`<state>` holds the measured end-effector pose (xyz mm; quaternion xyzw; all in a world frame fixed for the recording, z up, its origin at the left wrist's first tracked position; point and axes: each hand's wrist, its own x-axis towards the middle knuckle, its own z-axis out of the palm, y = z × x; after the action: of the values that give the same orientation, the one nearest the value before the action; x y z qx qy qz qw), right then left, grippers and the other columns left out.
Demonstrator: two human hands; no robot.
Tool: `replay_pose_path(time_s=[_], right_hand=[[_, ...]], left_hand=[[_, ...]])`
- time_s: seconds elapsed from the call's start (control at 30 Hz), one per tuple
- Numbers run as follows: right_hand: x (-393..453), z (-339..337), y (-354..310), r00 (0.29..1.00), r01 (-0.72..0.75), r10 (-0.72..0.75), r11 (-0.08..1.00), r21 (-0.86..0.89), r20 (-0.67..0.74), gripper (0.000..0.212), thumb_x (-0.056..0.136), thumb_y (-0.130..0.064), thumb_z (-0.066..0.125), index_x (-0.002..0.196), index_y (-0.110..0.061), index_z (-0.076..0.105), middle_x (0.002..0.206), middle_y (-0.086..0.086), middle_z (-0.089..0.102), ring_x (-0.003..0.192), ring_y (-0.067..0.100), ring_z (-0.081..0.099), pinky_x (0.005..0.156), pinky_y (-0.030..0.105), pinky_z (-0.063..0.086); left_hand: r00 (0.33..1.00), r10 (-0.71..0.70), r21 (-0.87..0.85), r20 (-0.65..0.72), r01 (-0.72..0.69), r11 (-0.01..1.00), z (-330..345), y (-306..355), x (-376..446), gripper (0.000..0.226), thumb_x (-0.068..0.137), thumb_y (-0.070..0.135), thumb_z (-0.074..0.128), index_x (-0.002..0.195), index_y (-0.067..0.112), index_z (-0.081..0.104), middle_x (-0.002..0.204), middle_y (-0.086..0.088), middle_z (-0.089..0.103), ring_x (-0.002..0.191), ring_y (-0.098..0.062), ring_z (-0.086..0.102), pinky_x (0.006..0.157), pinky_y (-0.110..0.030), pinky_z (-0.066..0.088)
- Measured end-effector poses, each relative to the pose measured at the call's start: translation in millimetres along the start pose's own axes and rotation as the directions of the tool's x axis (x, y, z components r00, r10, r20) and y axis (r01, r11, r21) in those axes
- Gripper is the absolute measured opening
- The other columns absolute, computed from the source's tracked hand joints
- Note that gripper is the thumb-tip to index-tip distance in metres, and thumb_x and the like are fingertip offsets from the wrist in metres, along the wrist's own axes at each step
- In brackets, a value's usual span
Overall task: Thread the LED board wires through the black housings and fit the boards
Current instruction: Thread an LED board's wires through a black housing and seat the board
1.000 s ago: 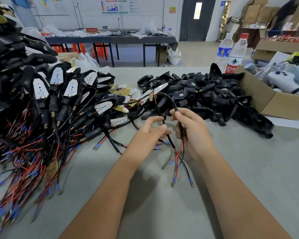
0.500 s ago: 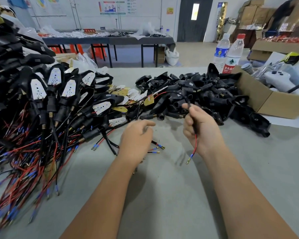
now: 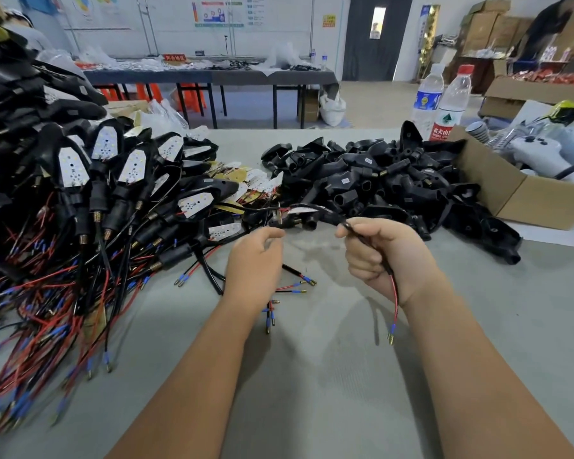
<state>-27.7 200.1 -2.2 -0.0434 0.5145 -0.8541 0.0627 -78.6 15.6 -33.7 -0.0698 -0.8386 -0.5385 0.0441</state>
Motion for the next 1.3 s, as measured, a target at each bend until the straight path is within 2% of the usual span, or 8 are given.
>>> replay_pose_path(time_s=[0.2, 0.33, 0.5, 0.67, 0.8, 0.97, 1.07, 1.3], right_hand=[[5.5, -10.3, 0.6, 0.968, 0.176, -0.083, 0.898, 0.402, -0.237, 0.022, 0.095, -0.016, 0.044, 0.096, -0.004, 0.063, 0.052, -0.004, 0.044, 0.034, 0.004, 0.029, 0.033, 0.013, 0.019], [4.1, -12.6, 7.1, 0.961, -0.061, -0.023, 0.955, -0.291, -0.277, 0.026, 0.098, -0.009, 0.043, 0.104, 0.003, 0.065, 0.050, 0.001, 0.046, 0.030, 0.005, 0.022, 0.035, 0.014, 0.017], [-5.9, 6.5, 8.1, 0.950, -0.186, 0.275, 0.878, -0.442, 0.146, 0.017, 0.086, -0.009, 0.058, 0.091, -0.001, 0.072, 0.052, 0.009, 0.056, 0.033, 0.011, 0.042, 0.037, 0.016, 0.034], [-4.1, 9.5, 1.8, 0.996, 0.068, -0.062, 0.994, -0.084, 0.064, 0.010, 0.082, -0.016, 0.061, 0.083, -0.020, 0.070, 0.078, -0.002, 0.058, 0.057, 0.007, 0.047, 0.049, 0.015, 0.032], [2.9, 5.0, 1.6, 0.943, 0.245, -0.237, 0.970, 0.004, -0.232, 0.017, 0.098, -0.013, 0.048, 0.087, -0.016, 0.060, 0.080, 0.002, 0.055, 0.052, 0.007, 0.047, 0.046, 0.014, 0.039], [8.4, 7.7, 8.5, 0.888, 0.291, -0.276, 0.957, -0.016, -0.367, 0.019, 0.102, -0.008, 0.043, 0.089, -0.011, 0.057, 0.079, 0.008, 0.066, 0.054, 0.009, 0.060, 0.054, 0.017, 0.051], [10.1, 6.8, 9.5, 0.851, 0.323, -0.304, 0.946, -0.030, -0.428, 0.019, 0.102, -0.007, 0.045, 0.088, -0.008, 0.058, 0.075, 0.007, 0.067, 0.053, 0.008, 0.060, 0.053, 0.017, 0.051], [8.9, -0.5, 3.7, 0.715, 0.491, -0.432, 0.870, -0.045, -0.550, 0.016, 0.100, -0.003, 0.048, 0.088, -0.006, 0.059, 0.080, 0.010, 0.065, 0.056, 0.008, 0.060, 0.055, 0.016, 0.050]], left_hand=[[0.999, -0.047, -0.140, -0.025, 0.043, 0.989, -3.2, -1.2, 1.2, 0.031, 0.096, 0.024, 0.044, 0.121, 0.031, 0.062, 0.073, 0.020, 0.054, 0.049, 0.022, 0.044, 0.051, 0.003, 0.035], [0.997, -0.079, -0.173, -0.023, 0.074, 0.982, -2.9, 0.1, 2.5, 0.029, 0.097, 0.026, 0.043, 0.116, 0.032, 0.064, 0.094, 0.025, 0.060, 0.076, 0.022, 0.049, 0.069, -0.009, 0.036], [0.995, -0.083, -0.220, -0.062, 0.067, 0.973, -3.0, 2.5, 2.8, 0.026, 0.098, 0.028, 0.044, 0.090, 0.024, 0.068, 0.085, 0.014, 0.063, 0.088, -0.007, 0.056, 0.077, -0.027, 0.042], [0.994, 0.076, -0.289, -0.079, -0.096, 0.952, -4.7, 9.9, -3.9, 0.029, 0.098, 0.017, 0.044, 0.097, 0.031, 0.070, 0.094, 0.020, 0.068, 0.087, 0.013, 0.058, 0.077, -0.009, 0.042], [0.968, 0.149, -0.443, 0.203, -0.045, 0.895, -1.0, 16.4, -10.9, 0.030, 0.103, 0.013, 0.039, 0.104, 0.021, 0.068, 0.097, -0.001, 0.074, 0.091, -0.011, 0.068, 0.083, -0.026, 0.052], [0.893, 0.235, -0.095, 0.385, -0.215, 0.972, 8.8, 8.9, -14.7, 0.028, 0.101, 0.023, 0.049, 0.126, 0.028, 0.060, 0.081, 0.010, 0.066, 0.073, 0.000, 0.060, 0.073, -0.022, 0.051], [0.903, 0.269, 0.223, 0.335, -0.353, 0.908, 4.7, 5.8, -9.9, 0.022, 0.102, 0.029, 0.046, 0.111, 0.033, 0.065, 0.085, 0.011, 0.066, 0.071, -0.005, 0.057, 0.076, -0.034, 0.051], [0.960, 0.215, 0.226, 0.180, -0.253, 0.941, -12.2, -3.1, 0.3, 0.025, 0.101, 0.031, 0.045, 0.084, 0.035, 0.062, 0.059, 0.006, 0.051, 0.055, -0.011, 0.047, 0.059, -0.036, 0.044]])
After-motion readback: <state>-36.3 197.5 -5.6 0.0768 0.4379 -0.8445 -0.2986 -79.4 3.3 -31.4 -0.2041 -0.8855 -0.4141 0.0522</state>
